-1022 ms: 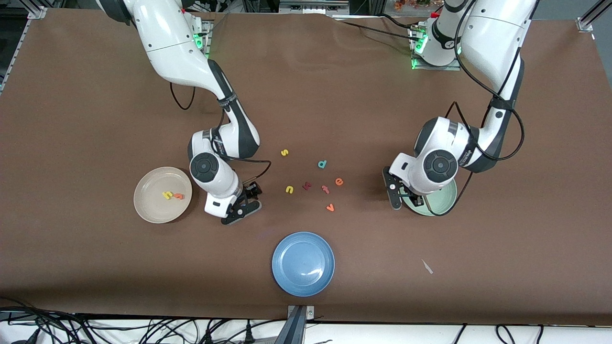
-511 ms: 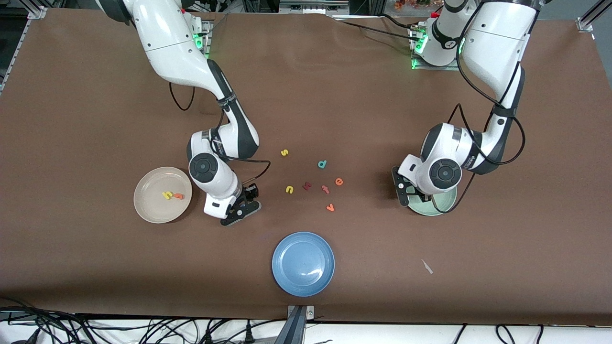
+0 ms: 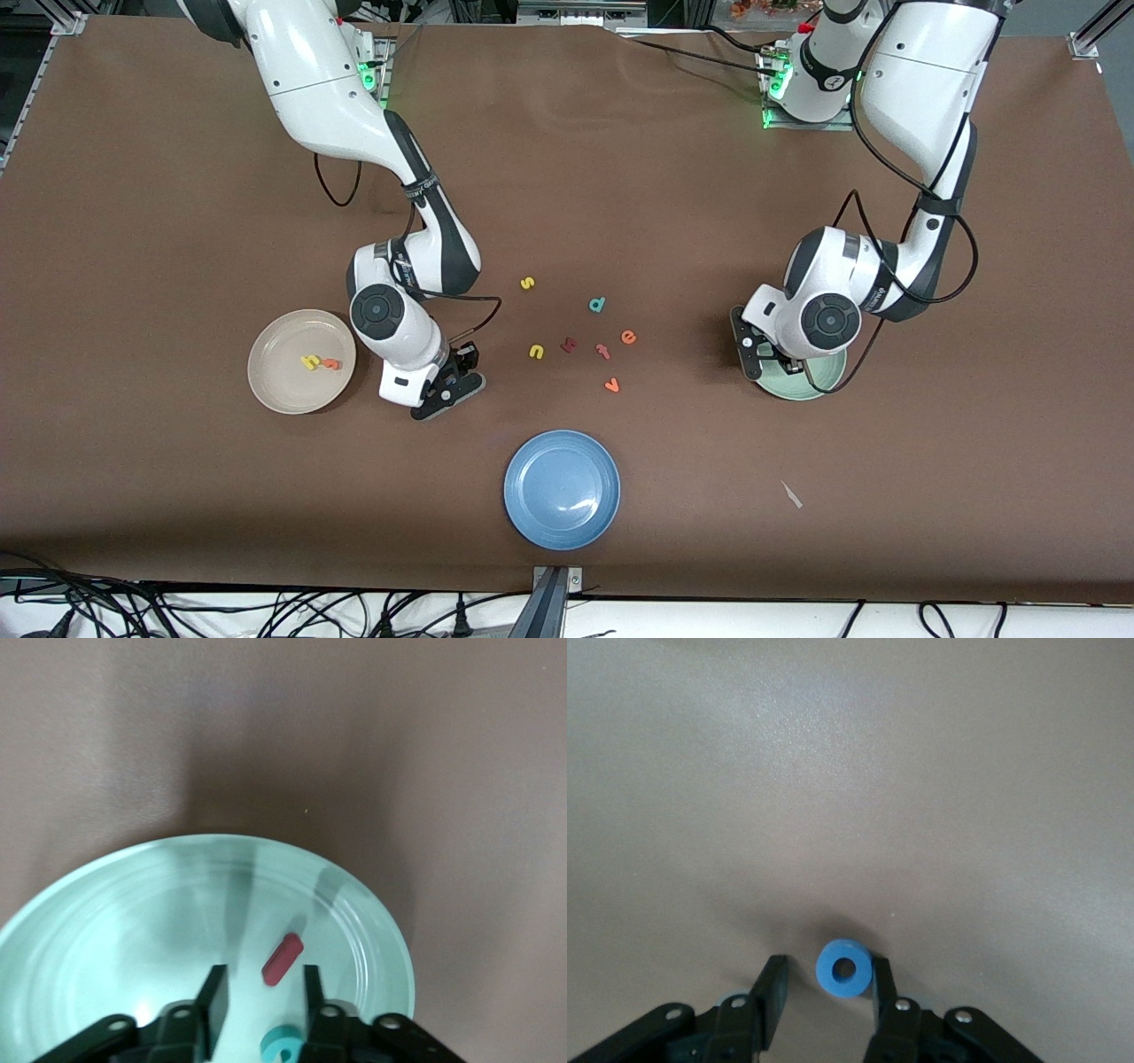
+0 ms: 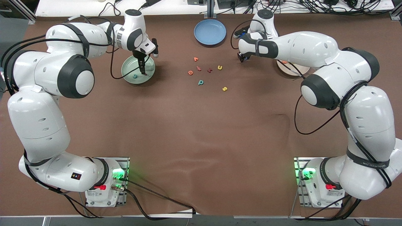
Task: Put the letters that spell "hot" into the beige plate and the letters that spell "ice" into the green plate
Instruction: 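Grasp the blue 0 with the right gripper while the left gripper releases the dash, then place the 0 on the beige plate while the left gripper reaches the orange e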
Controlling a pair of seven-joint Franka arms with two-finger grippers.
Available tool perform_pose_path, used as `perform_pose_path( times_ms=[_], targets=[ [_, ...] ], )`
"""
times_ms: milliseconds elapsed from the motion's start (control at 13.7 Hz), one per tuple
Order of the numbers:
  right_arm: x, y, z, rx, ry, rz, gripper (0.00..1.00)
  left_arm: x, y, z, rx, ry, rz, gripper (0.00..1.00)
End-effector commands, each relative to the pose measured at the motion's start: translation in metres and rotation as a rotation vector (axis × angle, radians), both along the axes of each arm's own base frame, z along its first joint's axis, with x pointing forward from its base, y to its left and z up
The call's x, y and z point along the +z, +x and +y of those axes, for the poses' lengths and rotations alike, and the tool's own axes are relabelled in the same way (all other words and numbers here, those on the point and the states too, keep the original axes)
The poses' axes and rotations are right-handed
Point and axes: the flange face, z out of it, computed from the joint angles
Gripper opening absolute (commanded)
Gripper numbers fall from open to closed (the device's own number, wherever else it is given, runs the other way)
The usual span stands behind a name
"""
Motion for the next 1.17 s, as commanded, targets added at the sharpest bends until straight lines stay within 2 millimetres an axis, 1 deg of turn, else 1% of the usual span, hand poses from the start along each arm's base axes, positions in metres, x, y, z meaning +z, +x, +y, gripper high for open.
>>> perform_pose_path(
  times_ms=[0, 73, 146, 365, 438, 511, 584, 657, 803, 876, 949, 1022, 1095],
  targets=[
    [-0.007, 0.008, -0.001, 0.036, -0.005, 0.001, 0.43, 0.030, 0.003, 0.006, -0.036, 0.003, -0.009, 1.00],
    [-0.008, 0.007, -0.001, 0.039, -0.005, 0.000, 0.43, 0.041, 0.006, 0.008, -0.024, 0.000, -0.012, 1.00],
    [-0.010, 0.007, -0.001, 0.039, -0.006, 0.000, 0.42, 0.048, 0.008, 0.005, -0.003, -0.015, -0.002, 1.00],
    [-0.011, 0.007, -0.002, 0.055, -0.007, -0.001, 0.35, 0.055, 0.011, -0.001, 0.116, -0.084, 0.003, 1.00],
    [-0.012, 0.007, -0.002, 0.056, -0.007, -0.001, 0.31, 0.061, 0.015, -0.003, 0.162, -0.089, -0.012, 1.00],
    [-0.012, 0.007, -0.002, 0.056, -0.007, -0.001, 0.27, 0.067, 0.018, -0.009, 0.200, -0.086, -0.025, 1.00],
    [-0.013, 0.007, -0.002, 0.056, -0.008, -0.002, 0.24, 0.067, 0.017, -0.015, 0.251, -0.080, -0.028, 1.00],
    [-0.014, 0.007, -0.002, 0.056, -0.009, 0.000, 0.22, 0.067, 0.012, -0.030, 0.315, -0.082, -0.023, 1.00],
    [-0.015, 0.006, -0.001, 0.054, -0.007, 0.002, 0.20, 0.067, 0.008, -0.048, 0.428, -0.065, -0.028, 1.00],
    [-0.015, 0.007, -0.002, 0.053, -0.007, 0.002, 0.20, 0.072, 0.011, -0.059, 0.462, -0.062, -0.043, 1.00],
    [-0.015, 0.007, -0.002, 0.052, -0.006, 0.002, 0.20, 0.069, 0.010, -0.069, 0.500, -0.053, -0.044, 1.00],
    [-0.013, 0.007, -0.001, 0.054, -0.005, 0.001, 0.18, 0.069, 0.012, -0.076, 0.550, -0.050, -0.052, 1.00],
    [-0.009, 0.007, -0.001, 0.052, -0.002, 0.004, 0.17, 0.062, 0.010, -0.086, 0.586, -0.036, -0.047, 1.00]
  ],
)
